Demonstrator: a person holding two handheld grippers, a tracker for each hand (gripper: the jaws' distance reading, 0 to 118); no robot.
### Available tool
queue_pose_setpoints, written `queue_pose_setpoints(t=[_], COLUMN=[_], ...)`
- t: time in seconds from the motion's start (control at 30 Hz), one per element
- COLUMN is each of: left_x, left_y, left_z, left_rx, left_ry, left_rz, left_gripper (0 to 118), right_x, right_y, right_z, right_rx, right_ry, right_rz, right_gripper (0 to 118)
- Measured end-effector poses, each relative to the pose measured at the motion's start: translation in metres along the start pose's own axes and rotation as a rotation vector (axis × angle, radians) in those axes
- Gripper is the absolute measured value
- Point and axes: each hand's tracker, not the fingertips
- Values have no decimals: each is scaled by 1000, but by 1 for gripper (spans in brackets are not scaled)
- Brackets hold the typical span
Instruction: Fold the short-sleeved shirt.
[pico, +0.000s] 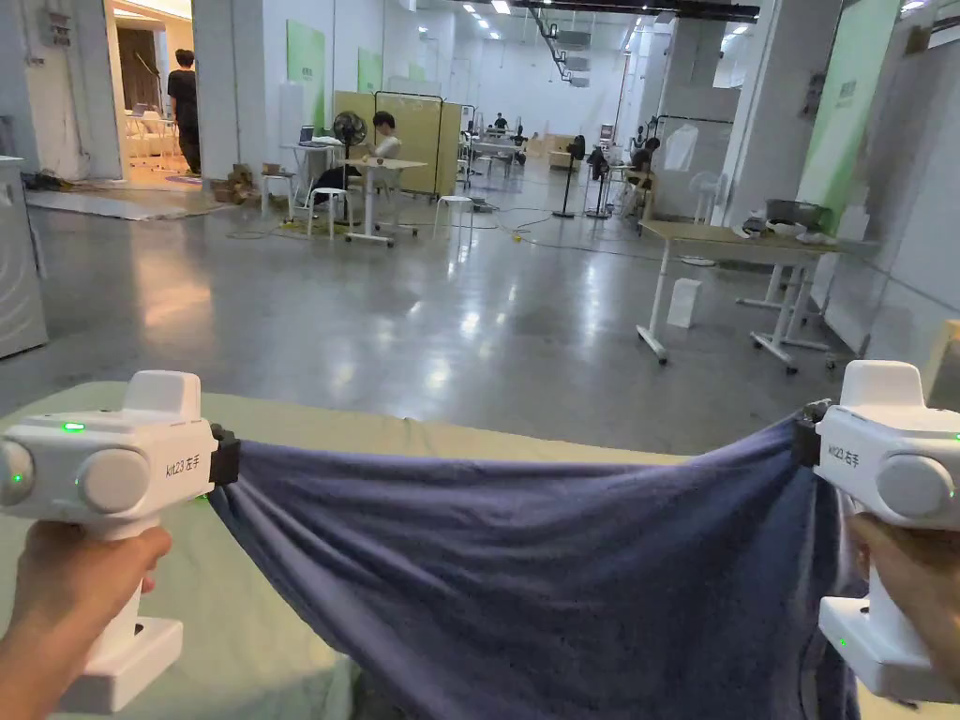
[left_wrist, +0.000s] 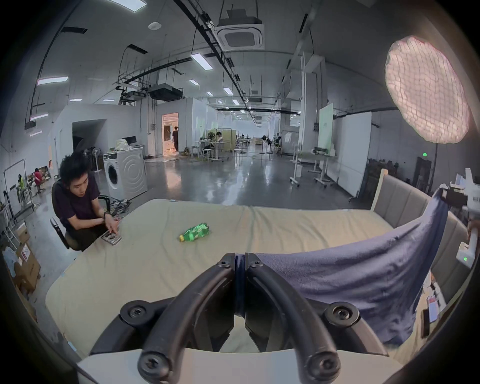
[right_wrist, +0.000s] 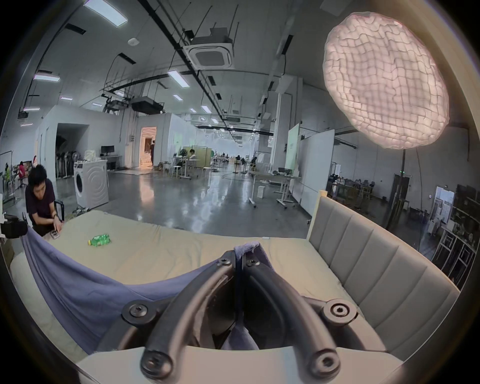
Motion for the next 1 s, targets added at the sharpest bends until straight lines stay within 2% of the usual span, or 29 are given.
queue_pose_setpoints(t=[0.03,0.3,0.33,0.47,0.8,1.0], left_x=[2,20,22,24,17,17], left_y=[10,93,102,135,190,209], left_z=[-2,-22,-24,-39,-80,-96], left_rx=[2,48,52,78,109,133], left_ry=[-3,-11,-3,25,78,92], left_rz=[0,-57,-75,-120,-90,-96], left_gripper=[6,6,6,6,6,6], right_x=[6,23,23,27,15,12], right_y=[2,48,55,79,137,160], right_z=[0,-8,-9,-30,-79,-105], right_rx=[-28,11,40,58,126,166], right_ry=[4,-41,-52,-63,-70,-86], right_rz=[-39,-21,21,11,20,-12], right_gripper=[4,4,4,4,4,4])
